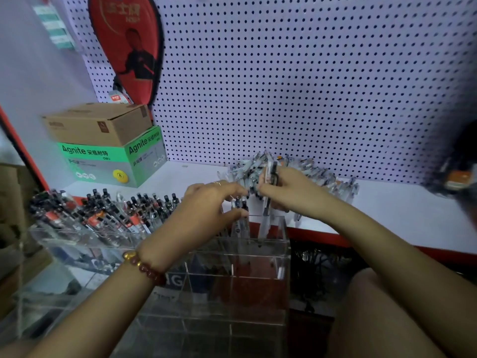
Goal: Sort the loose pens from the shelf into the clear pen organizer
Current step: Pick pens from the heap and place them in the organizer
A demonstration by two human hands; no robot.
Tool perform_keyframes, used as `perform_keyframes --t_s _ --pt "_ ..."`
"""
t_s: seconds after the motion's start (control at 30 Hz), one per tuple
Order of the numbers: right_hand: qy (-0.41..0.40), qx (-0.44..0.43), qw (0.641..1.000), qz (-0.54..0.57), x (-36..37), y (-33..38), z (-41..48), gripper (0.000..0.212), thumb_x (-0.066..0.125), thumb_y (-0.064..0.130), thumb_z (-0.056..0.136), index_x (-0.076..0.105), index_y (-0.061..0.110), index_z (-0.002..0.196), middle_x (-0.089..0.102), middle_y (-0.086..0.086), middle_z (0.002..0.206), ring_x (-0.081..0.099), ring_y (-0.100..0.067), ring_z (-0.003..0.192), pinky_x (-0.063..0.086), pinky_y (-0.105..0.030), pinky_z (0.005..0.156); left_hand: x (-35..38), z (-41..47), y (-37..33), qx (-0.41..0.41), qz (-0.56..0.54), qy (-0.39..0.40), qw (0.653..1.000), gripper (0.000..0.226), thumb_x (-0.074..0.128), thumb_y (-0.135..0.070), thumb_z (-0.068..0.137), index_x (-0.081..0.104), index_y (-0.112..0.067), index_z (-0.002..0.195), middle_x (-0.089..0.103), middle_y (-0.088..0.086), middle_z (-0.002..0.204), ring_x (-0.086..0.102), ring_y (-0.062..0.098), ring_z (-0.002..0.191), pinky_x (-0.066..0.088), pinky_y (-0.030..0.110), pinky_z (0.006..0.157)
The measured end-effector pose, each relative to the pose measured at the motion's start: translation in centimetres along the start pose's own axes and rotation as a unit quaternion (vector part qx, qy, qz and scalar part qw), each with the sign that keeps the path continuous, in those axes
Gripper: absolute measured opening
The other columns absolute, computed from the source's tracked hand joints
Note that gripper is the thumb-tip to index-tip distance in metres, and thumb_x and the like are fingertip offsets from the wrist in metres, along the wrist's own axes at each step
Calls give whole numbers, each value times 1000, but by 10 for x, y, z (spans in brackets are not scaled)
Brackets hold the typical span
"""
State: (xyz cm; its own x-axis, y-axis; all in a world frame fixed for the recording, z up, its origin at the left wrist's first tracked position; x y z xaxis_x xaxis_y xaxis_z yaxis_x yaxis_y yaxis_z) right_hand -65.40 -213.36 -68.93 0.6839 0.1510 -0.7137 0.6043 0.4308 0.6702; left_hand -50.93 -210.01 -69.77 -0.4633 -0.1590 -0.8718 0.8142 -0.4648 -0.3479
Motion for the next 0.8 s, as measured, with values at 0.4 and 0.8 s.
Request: perform_keyframes --t_s 0.4,0.8 --pt "147 40 988 40 25 0 -4 19 53 24 95 56 7 86 60 -1 58 51 -15 55 43 -25 55 0 2 3 -17 -12 -4 1000 23 68 -30 86 64 -32 109 51 -24 73 50 -6 66 40 33 84" --pt "218 29 975 17 39 -4 -6 29 65 3 87 43 22 92 64 0 72 52 -13 62 38 -27 60 -4 2 6 -25 -70 29 997 42 73 -15 81 56 -31 116 59 -13 109 59 11 90 45 26 75"
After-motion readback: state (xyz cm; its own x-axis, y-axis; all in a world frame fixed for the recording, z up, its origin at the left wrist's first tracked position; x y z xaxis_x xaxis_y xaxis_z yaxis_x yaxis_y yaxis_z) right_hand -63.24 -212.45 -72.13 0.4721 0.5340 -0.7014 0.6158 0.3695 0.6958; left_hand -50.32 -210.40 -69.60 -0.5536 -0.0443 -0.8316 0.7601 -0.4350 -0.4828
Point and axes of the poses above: each hand's wrist, its own z-axis towards the middle knuckle, its own x-axis out of the palm, y = z × x, the point moved 6 cm from there along z, towards the middle knuckle
